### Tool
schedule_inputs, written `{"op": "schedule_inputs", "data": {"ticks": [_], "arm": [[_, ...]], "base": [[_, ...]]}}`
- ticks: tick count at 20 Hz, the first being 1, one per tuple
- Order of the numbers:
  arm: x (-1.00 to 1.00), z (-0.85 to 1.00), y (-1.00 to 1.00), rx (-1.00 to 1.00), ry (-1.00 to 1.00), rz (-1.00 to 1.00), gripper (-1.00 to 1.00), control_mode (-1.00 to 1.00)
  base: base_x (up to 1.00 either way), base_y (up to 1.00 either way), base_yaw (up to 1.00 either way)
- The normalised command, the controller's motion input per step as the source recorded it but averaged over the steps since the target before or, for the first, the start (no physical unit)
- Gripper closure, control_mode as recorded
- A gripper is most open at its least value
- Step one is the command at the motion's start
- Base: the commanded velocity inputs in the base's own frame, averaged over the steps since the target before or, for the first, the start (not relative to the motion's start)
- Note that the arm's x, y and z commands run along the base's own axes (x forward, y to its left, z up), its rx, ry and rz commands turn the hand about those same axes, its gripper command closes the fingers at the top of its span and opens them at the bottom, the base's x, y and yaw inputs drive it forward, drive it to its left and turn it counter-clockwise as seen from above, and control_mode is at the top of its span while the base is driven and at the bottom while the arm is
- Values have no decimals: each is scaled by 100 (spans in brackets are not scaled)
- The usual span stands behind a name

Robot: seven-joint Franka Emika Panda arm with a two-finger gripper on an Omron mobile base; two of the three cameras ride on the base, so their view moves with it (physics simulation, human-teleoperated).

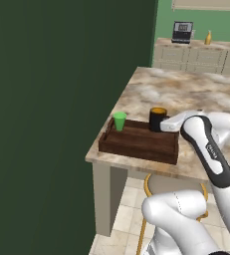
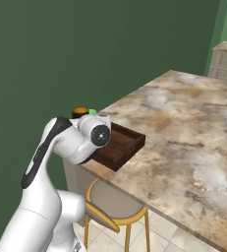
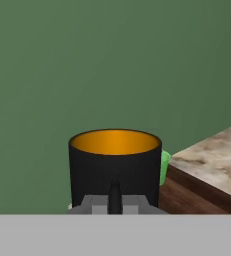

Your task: There is a tray on the dining counter. Grab the cup, mug, and pitcher and place them on the tray. The pitcher may be placed next to the tray if it cannot fit the tray.

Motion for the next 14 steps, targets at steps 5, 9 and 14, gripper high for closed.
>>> {"op": "schedule_inputs", "data": {"ticks": [5, 9, 14], "arm": [[26, -36, 0, 0, 0, 2, 100, -100], [29, -37, 0, 0, 0, 2, 100, -100], [26, -37, 0, 0, 0, 2, 100, -100]], "base": [[0, 0, 0], [0, 0, 0], [0, 0, 0]]}}
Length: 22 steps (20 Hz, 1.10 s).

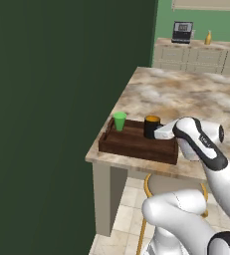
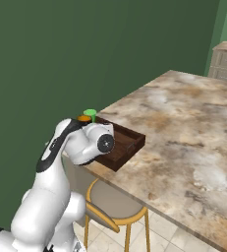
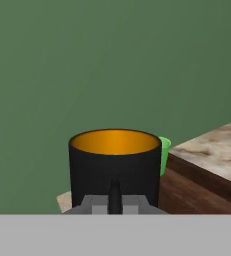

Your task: There is a tray on the dining counter. Grab the cup, mug, and pitcher and place them on the tray. The pitcher may be placed next to the tray if it cannot fit the tray.

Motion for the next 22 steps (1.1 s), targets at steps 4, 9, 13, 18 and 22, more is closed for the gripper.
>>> {"op": "schedule_inputs", "data": {"ticks": [4, 9, 13, 18, 22], "arm": [[21, -34, 0, 0, 0, 2, 100, -100], [21, -33, 0, 0, 0, 1, 100, -100], [31, -32, 5, 0, 0, 0, 100, -100], [33, -29, 8, 0, 0, 0, 100, -100], [30, -24, 9, 0, 1, 0, 100, -100]], "base": [[0, 0, 0], [0, 0, 0], [0, 0, 0], [0, 0, 0], [0, 0, 0]]}}
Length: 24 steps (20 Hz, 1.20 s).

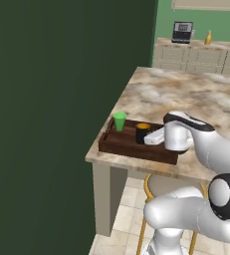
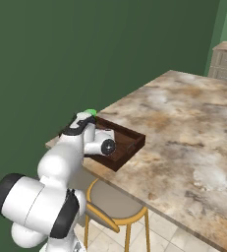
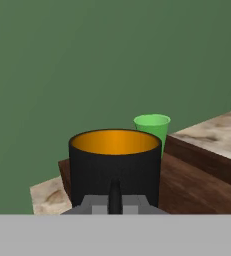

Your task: There is a tray on the dining counter. Grab the cup, mug, and pitcher and place them on the tray. The pitcher may be placed next to the tray if it cannot fit the tray.

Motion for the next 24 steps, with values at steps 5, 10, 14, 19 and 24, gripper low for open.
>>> {"op": "schedule_inputs", "data": {"ticks": [5, 10, 14, 19, 24], "arm": [[35, -8, 15, 0, 0, 0, 100, -100], [30, -11, 11, 0, 0, 0, 100, -100], [7, -8, 15, 0, 0, 0, 100, -100], [5, -3, 13, 0, 0, 0, 100, -100], [9, 0, 2, 0, 0, 0, 100, -100]], "base": [[0, 0, 0], [0, 0, 0], [0, 0, 0], [0, 0, 0], [0, 0, 0]]}}
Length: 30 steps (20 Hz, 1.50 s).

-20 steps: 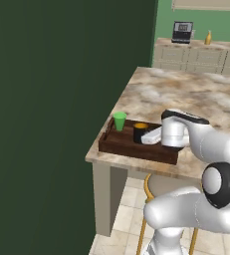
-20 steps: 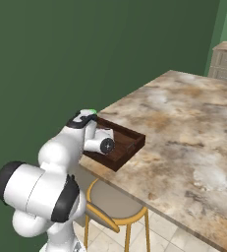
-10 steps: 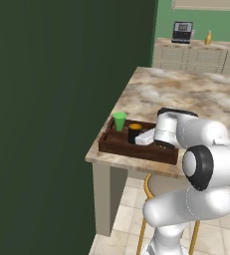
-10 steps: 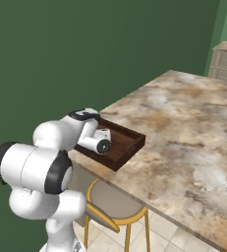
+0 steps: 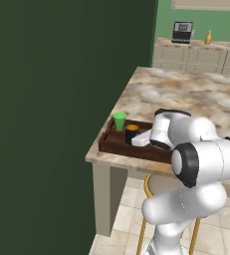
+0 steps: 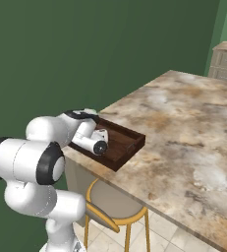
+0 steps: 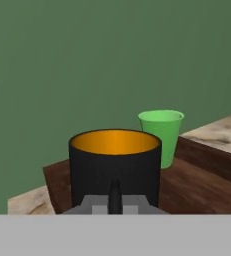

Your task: There is a tray on the dining counter. Grab the cup, mug, and pitcher and place them on the tray. The pitcher may be placed next to the tray if it cannot fit the tray.

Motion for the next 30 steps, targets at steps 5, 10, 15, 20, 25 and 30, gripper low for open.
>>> {"op": "schedule_inputs", "data": {"ticks": [5, 10, 15, 20, 25, 30], "arm": [[8, 0, 5, 0, 1, 2, 100, -100], [5, -2, 12, 0, 1, 3, 100, -100], [23, -5, 17, 0, 0, 3, 100, -100], [23, -10, 10, 0, 0, 2, 100, -100], [6, -22, 12, 0, 0, 3, 100, -100], [1, -32, 23, 0, 0, 1, 100, -100]], "base": [[0, 0, 0], [0, 0, 0], [0, 0, 0], [0, 0, 0], [0, 0, 0], [0, 0, 0]]}}
